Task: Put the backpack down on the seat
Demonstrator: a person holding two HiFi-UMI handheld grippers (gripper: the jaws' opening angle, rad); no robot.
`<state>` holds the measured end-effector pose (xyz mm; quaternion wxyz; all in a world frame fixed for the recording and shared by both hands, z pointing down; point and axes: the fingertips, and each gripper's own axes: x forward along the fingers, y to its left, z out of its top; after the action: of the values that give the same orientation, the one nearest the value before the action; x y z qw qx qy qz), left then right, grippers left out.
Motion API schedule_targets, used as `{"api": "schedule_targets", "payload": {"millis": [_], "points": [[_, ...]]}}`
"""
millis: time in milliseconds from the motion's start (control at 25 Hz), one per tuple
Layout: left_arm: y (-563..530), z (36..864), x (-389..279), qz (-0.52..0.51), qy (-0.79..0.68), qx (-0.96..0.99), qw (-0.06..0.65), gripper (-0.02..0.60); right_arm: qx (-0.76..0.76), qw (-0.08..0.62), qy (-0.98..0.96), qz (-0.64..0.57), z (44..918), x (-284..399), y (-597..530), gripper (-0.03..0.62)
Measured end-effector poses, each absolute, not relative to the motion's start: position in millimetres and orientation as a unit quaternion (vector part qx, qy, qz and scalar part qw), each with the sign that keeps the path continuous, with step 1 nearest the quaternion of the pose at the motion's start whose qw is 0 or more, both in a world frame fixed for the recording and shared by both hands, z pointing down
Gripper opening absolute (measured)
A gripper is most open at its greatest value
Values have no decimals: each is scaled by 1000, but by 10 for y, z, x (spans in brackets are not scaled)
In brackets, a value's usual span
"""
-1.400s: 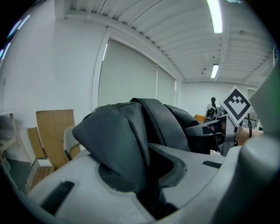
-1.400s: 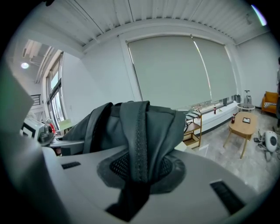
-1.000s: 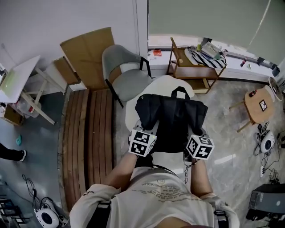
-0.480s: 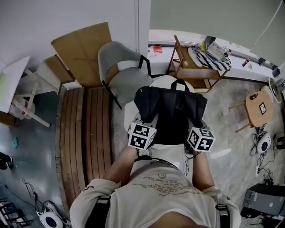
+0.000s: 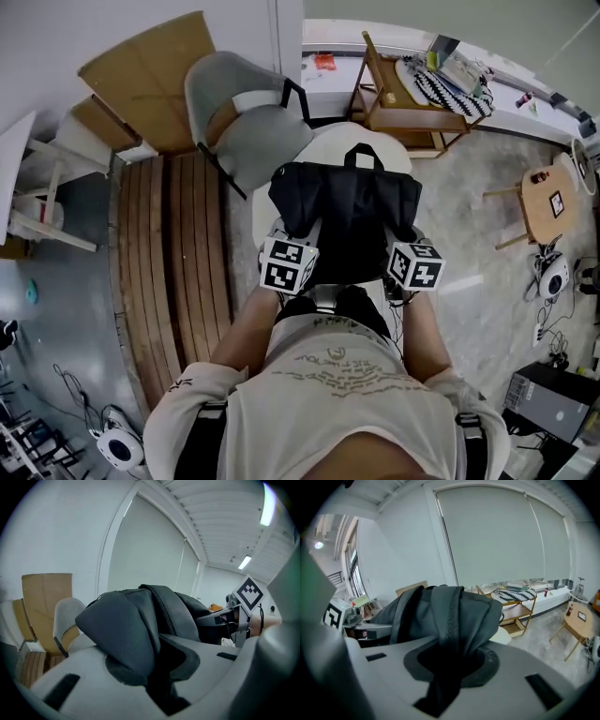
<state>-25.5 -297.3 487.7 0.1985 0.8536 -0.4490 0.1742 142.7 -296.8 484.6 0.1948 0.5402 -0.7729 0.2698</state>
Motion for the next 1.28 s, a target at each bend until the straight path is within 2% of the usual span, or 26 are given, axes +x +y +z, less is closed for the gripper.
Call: {"api": "schedule_targets", "payload": {"millis": [360,560,1280], "points": [[-3084,5663,168,220,-473,813,260,77,481,237,-778,328,5720,1839,-3219,83],[-2911,6203,267,240,-482,780,318,77,439,278,-770,369,6268,1926,-3149,83],[-2859,8103,619,292,-439,726,441,78,385,358,-717,458,8154,2270,-3148,86]]}}
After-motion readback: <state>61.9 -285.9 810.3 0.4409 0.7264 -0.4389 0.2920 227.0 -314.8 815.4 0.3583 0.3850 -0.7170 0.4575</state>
